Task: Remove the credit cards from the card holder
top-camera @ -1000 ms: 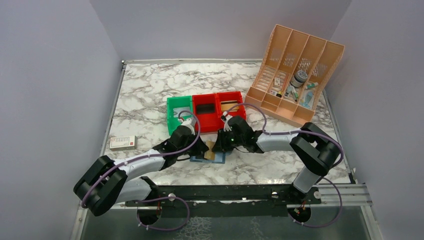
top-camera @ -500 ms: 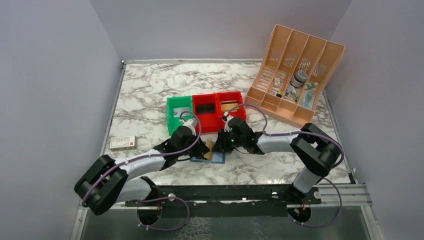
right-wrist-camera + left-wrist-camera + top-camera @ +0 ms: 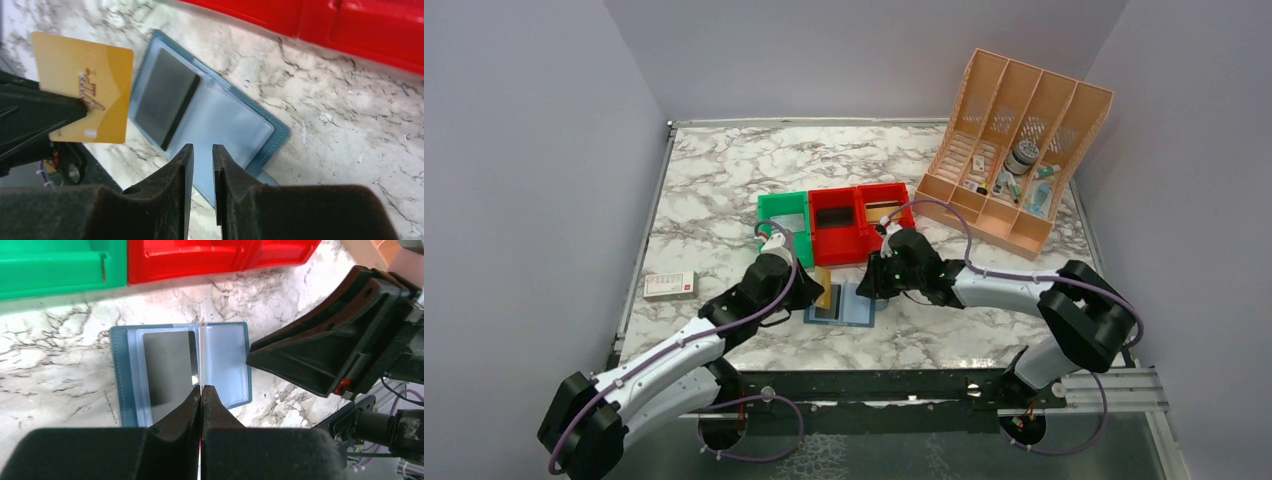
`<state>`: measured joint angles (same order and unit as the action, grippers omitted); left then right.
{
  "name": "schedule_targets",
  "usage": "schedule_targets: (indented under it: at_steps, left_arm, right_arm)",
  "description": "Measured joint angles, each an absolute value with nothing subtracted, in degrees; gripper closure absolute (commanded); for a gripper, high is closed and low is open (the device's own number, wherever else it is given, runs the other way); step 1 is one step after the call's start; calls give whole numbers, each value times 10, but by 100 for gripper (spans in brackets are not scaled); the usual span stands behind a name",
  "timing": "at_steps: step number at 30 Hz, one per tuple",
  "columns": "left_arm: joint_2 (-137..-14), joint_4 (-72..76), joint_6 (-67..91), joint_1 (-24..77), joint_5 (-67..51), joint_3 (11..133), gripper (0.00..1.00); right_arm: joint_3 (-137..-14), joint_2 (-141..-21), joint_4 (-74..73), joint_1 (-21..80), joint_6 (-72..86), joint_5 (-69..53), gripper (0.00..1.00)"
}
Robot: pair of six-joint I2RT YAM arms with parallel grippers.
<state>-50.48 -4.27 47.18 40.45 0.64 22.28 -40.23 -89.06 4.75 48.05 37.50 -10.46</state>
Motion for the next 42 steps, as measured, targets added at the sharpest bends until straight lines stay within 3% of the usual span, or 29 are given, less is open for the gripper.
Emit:
schedule_targets:
  at_steps: [5,10,15,22,27,31,32,36,42]
  left_arm:
    - [-442,-86,472,404,39,224,100]
    - [-409,-112,472,404,62,224,100]
    - [-403,-117,468,403,67,224,100]
    - [-434,-85,461,402,35,219,100]
    - [-435,-53,461,402,10,215,100]
    - [-432,-20,464,402,-8,201,100]
    - [-432,-10,466,402,-13,196,100]
    - [-439,56,475,401,-48,170,100]
    - [-485,142,499,397,-107,159,100]
  right_arm:
    - [-430,-874,44,480,357,-133,78]
    - [-484,-939,61,481,357,-173,78]
    - [-514,-1011,54,482,347,-178,78]
    - [-498,-997,31,483,338,-156,77]
    - [-465,-900,34,483,331,-127,63]
    - [-437,-798,42,483,325,-86,34]
    - [-433,-779,46,483,327,-78,30]
    - [-378,-716,110,448,343,-110,25]
    - [-235,-691,223,333,415,-204,25]
